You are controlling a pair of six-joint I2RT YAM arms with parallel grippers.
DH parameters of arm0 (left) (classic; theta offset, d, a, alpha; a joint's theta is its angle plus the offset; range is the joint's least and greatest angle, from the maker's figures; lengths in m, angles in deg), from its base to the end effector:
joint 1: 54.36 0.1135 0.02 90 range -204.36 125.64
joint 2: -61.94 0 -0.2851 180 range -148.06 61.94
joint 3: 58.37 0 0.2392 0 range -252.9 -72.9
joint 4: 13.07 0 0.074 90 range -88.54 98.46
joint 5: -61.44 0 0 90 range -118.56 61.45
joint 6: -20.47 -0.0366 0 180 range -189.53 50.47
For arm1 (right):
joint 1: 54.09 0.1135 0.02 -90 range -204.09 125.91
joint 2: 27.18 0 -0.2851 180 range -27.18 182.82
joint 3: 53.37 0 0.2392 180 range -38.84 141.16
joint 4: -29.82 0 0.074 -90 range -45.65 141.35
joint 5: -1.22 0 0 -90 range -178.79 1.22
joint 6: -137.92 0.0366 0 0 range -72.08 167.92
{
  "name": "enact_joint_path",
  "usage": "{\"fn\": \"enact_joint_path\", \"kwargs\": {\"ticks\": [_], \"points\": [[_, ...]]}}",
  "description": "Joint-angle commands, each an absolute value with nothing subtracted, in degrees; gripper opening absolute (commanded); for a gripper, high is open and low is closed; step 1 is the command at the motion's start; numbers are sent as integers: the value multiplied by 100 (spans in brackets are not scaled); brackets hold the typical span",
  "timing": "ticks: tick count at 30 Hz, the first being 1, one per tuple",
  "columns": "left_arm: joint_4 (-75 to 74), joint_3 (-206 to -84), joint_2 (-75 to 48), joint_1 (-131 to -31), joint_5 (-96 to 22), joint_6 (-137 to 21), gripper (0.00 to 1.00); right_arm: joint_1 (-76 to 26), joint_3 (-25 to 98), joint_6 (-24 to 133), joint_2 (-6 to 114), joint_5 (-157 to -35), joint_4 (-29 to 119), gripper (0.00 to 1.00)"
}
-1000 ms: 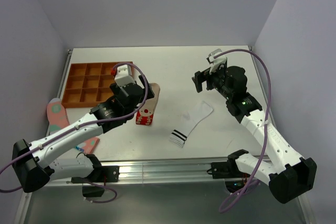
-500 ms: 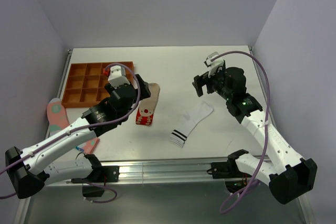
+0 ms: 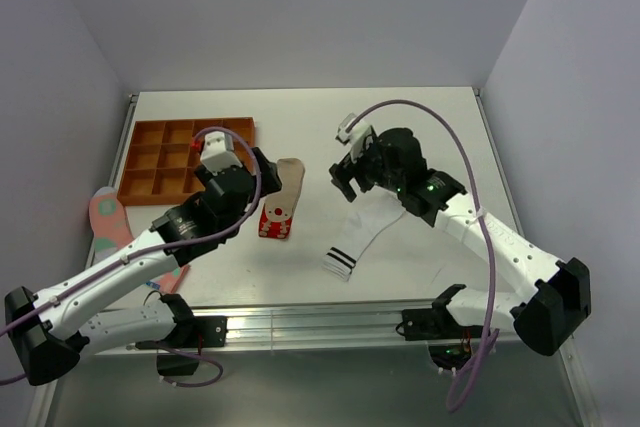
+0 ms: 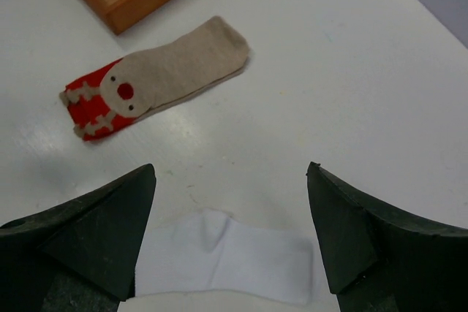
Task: Roll the socks
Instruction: Roll the sock at the center of the board.
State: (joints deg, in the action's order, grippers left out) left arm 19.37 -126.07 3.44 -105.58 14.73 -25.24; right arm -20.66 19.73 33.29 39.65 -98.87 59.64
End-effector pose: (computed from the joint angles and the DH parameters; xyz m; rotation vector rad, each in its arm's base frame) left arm 0.1446 -0.1399 0.3551 -0.3651 1.8459 -0.4022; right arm 0.2022 0.1411 0.3578 -0.9165 1.7727 0.3867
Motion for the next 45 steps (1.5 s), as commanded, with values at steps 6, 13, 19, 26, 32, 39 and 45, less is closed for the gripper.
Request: {"fn": "enact_joint_path", "kwargs": {"ticks": [6,13,19,26,32,39,45], "points": [[2281,-11844,1034,-10200,1337,-1918,93,-1340,1469,2929,4111,-9828,6026,83],[2088,-11193,1641,-9681,880,-1689,87,-953,1425,3016,4804,-9275,6210,71],[1860,-11096,1414,-9505,599,-1846,86,-892,1073,2902,4946,-9265,6860,60],[1623,-11026,1246,-9391,423,-1935,86,-655,1055,3262,4938,-9696,7414,52],[1596,-11043,1184,-9241,256,-2005,86,-84,1108,3561,4902,-9574,7758,53],[1640,-11096,1272,-9153,177,-2093,86,198,1337,3623,5349,-9547,8038,58],[1614,-11113,1290,-9048,115,-2198,86,339,1381,3562,5710,-9485,8109,63]]}}
